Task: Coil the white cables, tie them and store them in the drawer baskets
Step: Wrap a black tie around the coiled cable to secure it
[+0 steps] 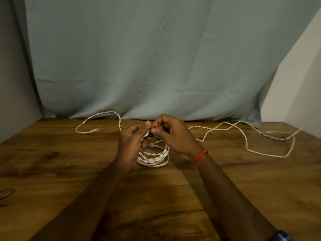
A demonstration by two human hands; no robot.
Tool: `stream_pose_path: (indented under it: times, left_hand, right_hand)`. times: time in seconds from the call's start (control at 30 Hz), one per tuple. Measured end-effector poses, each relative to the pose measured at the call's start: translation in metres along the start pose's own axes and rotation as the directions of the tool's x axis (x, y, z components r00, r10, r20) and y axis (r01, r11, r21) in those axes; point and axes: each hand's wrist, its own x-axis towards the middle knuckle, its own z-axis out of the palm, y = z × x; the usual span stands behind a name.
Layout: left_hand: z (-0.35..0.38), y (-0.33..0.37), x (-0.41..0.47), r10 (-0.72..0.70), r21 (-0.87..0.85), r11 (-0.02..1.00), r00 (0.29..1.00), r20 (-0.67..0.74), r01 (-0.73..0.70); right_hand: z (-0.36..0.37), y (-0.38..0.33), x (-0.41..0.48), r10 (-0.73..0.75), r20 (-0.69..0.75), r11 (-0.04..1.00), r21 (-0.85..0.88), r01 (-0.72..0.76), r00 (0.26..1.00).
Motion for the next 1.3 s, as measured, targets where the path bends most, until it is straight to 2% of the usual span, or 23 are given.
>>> stream_pose_path:
  times: [0.13, 0.2, 0.37, 0.53, 0.67, 0.8, 0.93, 1.0, 1.1, 1.2, 1.3]
  left_hand:
    - [0.002, 0.005, 0.001, -0.019, -0.189, 0.981, 0.992, 0.128, 0.043]
    - [0.003, 0.008, -0.002, 0.010, -0.201, 0.979, 0.976, 0.216, 0.035]
    - [0.013, 0.013, -0.016, 0.065, 0.089, 0.990, 0.913, 0.402, -0.110]
    - [0.045, 0.035, -0.046, 0.072, 0.141, 0.977, 0.873, 0.483, -0.158]
    - [0.077, 0.053, -0.074, 0.075, 0.151, 0.973, 0.853, 0.517, -0.177]
    - [0.100, 0.063, -0.105, 0.085, 0.085, 0.986, 0.867, 0.490, -0.145]
    - [0.133, 0.066, -0.142, 0.085, 0.049, 0.992, 0.886, 0.455, -0.120]
    - [0.153, 0.068, -0.163, 0.029, 0.016, 0.999, 0.895, 0.444, -0.040]
    - [0.179, 0.072, -0.189, -0.046, 0.049, 0.998, 0.903, 0.428, 0.028]
    - [0.202, 0.073, -0.208, -0.039, 0.144, 0.989, 0.900, 0.434, -0.027]
    - [0.228, 0.073, -0.229, -0.024, 0.163, 0.985, 0.873, 0.486, -0.064]
  right_hand:
    - [-0.015, -0.010, -0.004, 0.008, -0.115, 0.998, -0.057, -0.015, 0.993]
    - [-0.024, -0.019, -0.008, 0.023, -0.190, 0.995, -0.091, -0.041, 0.982]
    - [-0.065, -0.041, -0.031, 0.081, -0.360, 0.989, -0.089, -0.121, 0.929]
    - [-0.106, -0.065, -0.074, 0.121, -0.323, 0.968, -0.172, -0.183, 0.939]
    - [-0.143, -0.088, -0.108, 0.141, -0.230, 0.958, -0.214, -0.191, 0.963]
    - [-0.174, -0.109, -0.142, 0.133, -0.158, 0.944, -0.279, -0.173, 0.978]
    - [-0.200, -0.123, -0.174, 0.126, -0.064, 0.866, -0.479, -0.142, 0.990]
    - [-0.213, -0.128, -0.193, 0.164, -0.031, 0.833, -0.531, -0.155, 0.986]
    - [-0.234, -0.135, -0.225, 0.228, -0.030, 0.851, -0.480, -0.214, 0.973]
    - [-0.257, -0.138, -0.263, 0.337, -0.060, 0.873, -0.353, -0.336, 0.940]
    - [-0.277, -0.137, -0.301, 0.395, -0.081, 0.885, -0.235, -0.403, 0.915]
